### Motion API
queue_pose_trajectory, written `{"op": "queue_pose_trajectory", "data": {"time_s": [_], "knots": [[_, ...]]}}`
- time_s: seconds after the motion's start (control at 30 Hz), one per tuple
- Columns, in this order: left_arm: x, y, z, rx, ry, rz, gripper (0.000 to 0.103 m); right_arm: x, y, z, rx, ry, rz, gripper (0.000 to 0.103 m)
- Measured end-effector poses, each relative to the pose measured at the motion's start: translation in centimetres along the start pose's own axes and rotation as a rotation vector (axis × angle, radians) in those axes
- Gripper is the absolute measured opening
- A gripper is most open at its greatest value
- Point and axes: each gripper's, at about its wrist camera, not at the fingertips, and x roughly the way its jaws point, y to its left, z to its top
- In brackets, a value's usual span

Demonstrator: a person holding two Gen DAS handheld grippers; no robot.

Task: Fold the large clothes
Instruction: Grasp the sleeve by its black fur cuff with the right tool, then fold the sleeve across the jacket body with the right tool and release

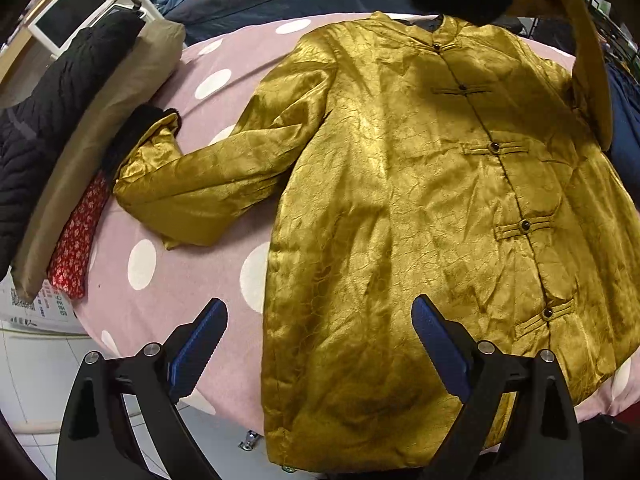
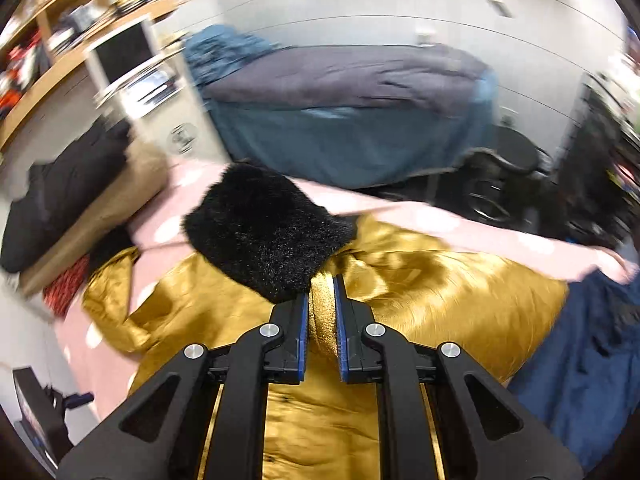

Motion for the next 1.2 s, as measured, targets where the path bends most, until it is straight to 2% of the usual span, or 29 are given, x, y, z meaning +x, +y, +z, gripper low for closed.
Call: {"op": "queue_pose_trajectory", "data": {"time_s": [0.07,0.17,0.23,0.3,0.33,0.4,0.47,0.63,0.77,0.87,0.97,1.03,1.13,1.17,1.2], "knots": [[0.2,0.1,-0.2,0.0,0.006,0.008,0.091,1.8,1.7,-1.0,-0.026,0.041,0.028,0.012],[0.2,0.3,-0.5,0.003,0.007,0.017,0.091,5.3,3.5,-3.4,-0.027,0.158,0.063,0.014],[0.2,0.4,-0.6,0.0,0.01,0.015,0.091,7.2,4.3,-5.4,-0.028,0.246,0.057,0.021],[0.3,0.5,-0.7,-0.004,0.016,0.01,0.091,8.4,4.9,-7.4,-0.034,0.31,0.013,0.047],[0.4,0.5,-0.6,-0.004,0.022,0.004,0.091,8.2,4.5,-8.0,-0.04,0.314,0.0,0.053],[0.6,0.4,-0.5,0.0,0.027,-0.004,0.091,7.5,4.6,-9.3,-0.062,0.294,-0.045,0.077],[0.7,0.3,-0.2,0.004,0.028,-0.017,0.091,6.4,4.4,-10.0,-0.072,0.282,-0.063,0.082],[0.5,0.6,2.5,0.004,-0.008,-0.057,0.091,5.0,2.0,-13.0,-0.035,0.357,-0.049,0.083],[0.2,1.7,6.6,-0.043,-0.054,-0.118,0.091,3.8,-1.1,-15.7,0.127,0.393,-0.037,0.083],[1.4,1.8,9.7,-0.082,-0.037,-0.189,0.09,2.7,-3.2,-17.2,0.272,0.389,-0.032,0.083],[3.8,0.1,12.1,-0.075,0.026,-0.226,0.082,1.9,-4.6,-18.5,0.374,0.394,-0.034,0.083],[5.4,-1.7,13.0,-0.067,0.071,-0.268,0.079,1.8,-4.7,-19.0,0.375,0.412,-0.057,0.083],[6.9,-4.5,13.4,-0.028,0.106,-0.297,0.075,1.5,-4.7,-20.0,0.325,0.448,-0.146,0.083],[7.4,-5.3,13.3,-0.003,0.106,-0.288,0.071,1.5,-4.8,-20.4,0.311,0.463,-0.178,0.083],[7.9,-6.3,13.2,0.026,0.11,-0.265,0.059,1.5,-5.0,-20.9,0.313,0.479,-0.197,0.083]]}}
